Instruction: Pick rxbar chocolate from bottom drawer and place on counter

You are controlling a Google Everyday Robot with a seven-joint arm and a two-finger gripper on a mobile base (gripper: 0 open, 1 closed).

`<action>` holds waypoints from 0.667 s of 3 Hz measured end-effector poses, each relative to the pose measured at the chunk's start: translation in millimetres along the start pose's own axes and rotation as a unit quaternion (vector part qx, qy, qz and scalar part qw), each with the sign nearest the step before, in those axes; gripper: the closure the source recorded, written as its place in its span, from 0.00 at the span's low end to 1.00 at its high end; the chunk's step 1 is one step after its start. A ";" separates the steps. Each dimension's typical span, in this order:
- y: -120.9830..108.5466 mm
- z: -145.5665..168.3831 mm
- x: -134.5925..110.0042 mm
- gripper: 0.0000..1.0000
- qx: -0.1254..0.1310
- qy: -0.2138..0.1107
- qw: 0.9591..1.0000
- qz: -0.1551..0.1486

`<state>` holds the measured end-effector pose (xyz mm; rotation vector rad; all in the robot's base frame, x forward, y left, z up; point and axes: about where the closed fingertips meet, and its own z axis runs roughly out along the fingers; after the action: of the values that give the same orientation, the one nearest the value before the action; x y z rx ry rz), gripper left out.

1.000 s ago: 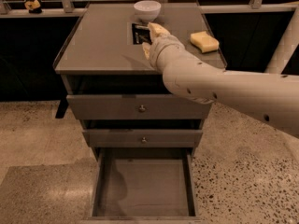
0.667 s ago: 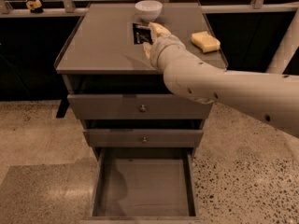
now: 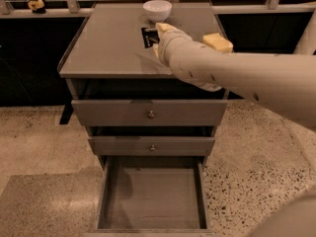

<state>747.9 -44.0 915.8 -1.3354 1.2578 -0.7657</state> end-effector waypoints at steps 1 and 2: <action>-8.3 35.0 -4.2 1.00 -0.014 0.013 1.000 -0.020; -8.3 35.0 -4.2 1.00 -0.014 0.013 1.000 -0.020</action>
Offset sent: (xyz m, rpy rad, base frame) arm 0.0259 0.0065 0.0017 -0.0365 0.0185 -0.0120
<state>782.0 -31.8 917.7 -1.3801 1.2705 -0.7982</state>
